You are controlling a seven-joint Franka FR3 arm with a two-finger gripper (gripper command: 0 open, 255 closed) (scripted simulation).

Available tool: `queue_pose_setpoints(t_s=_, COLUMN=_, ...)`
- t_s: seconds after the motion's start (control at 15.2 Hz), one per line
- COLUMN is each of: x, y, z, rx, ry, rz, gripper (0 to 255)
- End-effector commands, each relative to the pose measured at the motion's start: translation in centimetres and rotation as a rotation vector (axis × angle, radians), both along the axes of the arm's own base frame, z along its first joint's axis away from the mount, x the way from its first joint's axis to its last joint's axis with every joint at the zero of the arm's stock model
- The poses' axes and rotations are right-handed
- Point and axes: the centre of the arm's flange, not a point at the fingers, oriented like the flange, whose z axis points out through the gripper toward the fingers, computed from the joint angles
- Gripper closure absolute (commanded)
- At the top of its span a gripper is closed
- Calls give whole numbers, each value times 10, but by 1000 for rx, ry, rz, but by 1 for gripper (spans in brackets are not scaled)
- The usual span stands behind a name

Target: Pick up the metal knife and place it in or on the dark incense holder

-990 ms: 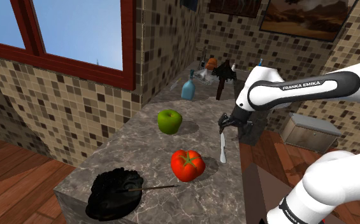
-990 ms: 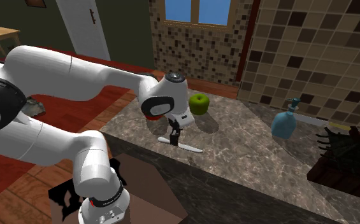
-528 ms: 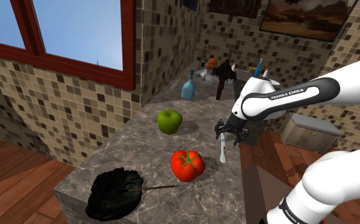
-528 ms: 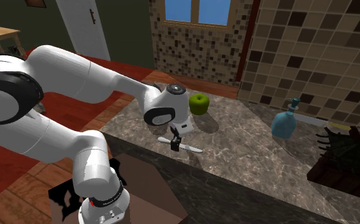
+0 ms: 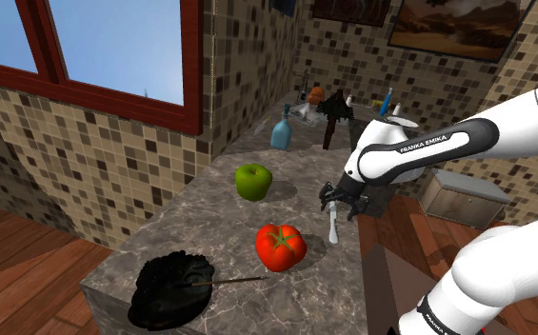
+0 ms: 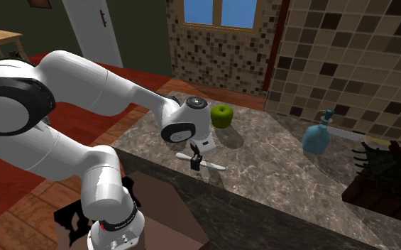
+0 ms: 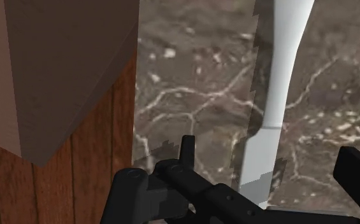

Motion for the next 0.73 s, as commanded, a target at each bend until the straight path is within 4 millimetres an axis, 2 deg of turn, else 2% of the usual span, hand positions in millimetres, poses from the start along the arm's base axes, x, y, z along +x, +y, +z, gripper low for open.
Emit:
queue_pose_setpoints(t_s=0.0, x=0, y=0, z=0, rx=0, ry=0, rz=0, gripper=0)
queue_pose_setpoints(t_s=0.07, x=0, y=0, z=0, rx=0, ry=0, rz=0, gripper=255)
queue_pose_setpoints(t_s=0.66, x=0, y=0, z=0, rx=0, ry=0, rz=0, gripper=255)
